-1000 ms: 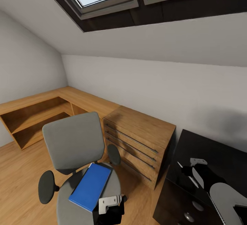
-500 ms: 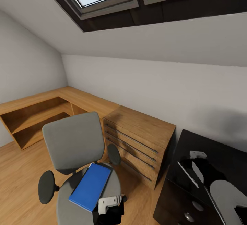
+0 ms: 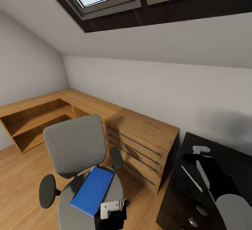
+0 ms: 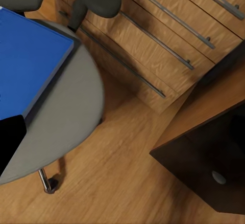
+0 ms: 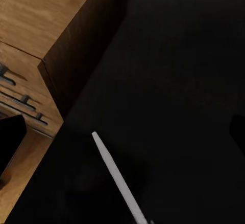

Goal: In the bedroom, organize the workspace by keeping the computer under the desk, ensuring the monitor is on the desk, placing the keyboard on the desk next to the monitor, placing the mouse on the desk next to the keyboard, moving the folder from the swivel chair onto the desk next to the mouse, stacking the notebook on top of the folder with the pen on top of the notebook, and positioning the swivel chair next to the desk.

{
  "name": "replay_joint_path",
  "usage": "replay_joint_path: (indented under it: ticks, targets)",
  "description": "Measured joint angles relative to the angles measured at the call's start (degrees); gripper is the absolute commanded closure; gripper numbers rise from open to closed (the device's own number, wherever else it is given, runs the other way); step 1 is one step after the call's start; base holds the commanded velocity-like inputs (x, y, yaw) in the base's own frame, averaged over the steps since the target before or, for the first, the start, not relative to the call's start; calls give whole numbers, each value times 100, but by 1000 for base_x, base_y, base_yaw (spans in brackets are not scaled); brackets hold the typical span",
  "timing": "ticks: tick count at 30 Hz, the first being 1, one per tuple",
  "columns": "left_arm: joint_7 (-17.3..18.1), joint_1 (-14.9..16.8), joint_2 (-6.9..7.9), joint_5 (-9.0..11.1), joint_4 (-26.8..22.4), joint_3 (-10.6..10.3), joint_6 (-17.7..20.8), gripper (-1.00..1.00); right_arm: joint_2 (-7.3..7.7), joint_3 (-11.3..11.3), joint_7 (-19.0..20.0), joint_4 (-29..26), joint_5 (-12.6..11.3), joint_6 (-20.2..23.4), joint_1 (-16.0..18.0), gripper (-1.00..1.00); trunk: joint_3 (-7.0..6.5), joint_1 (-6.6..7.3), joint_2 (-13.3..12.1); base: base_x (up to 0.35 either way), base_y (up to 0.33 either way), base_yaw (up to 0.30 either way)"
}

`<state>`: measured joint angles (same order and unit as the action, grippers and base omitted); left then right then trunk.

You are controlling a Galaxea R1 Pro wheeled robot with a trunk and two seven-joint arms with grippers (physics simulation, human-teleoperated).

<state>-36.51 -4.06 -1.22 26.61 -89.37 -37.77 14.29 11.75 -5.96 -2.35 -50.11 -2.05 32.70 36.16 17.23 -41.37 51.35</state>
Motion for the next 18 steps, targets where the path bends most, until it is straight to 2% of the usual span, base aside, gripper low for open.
replay_joint_path:
  ticks: [2,6,11,15,18]
  targets:
    - [0,0,0,0,0,0,0,-100,-113,-2,-2,-712,-66,447,-322,-100,0,0,0,0,0,0]
    - [0,0,0,-5,0,0,0,-100,-215,-3,-3,-1287,-86,743,-581,-100,0,0,0,0,0,0]
    - [0,0,0,-8,0,0,0,-100,-301,0,-5,-1664,-106,885,-780,-100,0,0,0,0,0,0]
    - [0,0,0,-9,0,1,0,-100,-349,7,-4,-1733,-114,898,-799,-100,0,0,0,0,0,0]
    - [0,0,0,-3,4,6,0,-100,-507,-1,-8,-1849,-120,902,-804,-100,0,0,0,0,0,0]
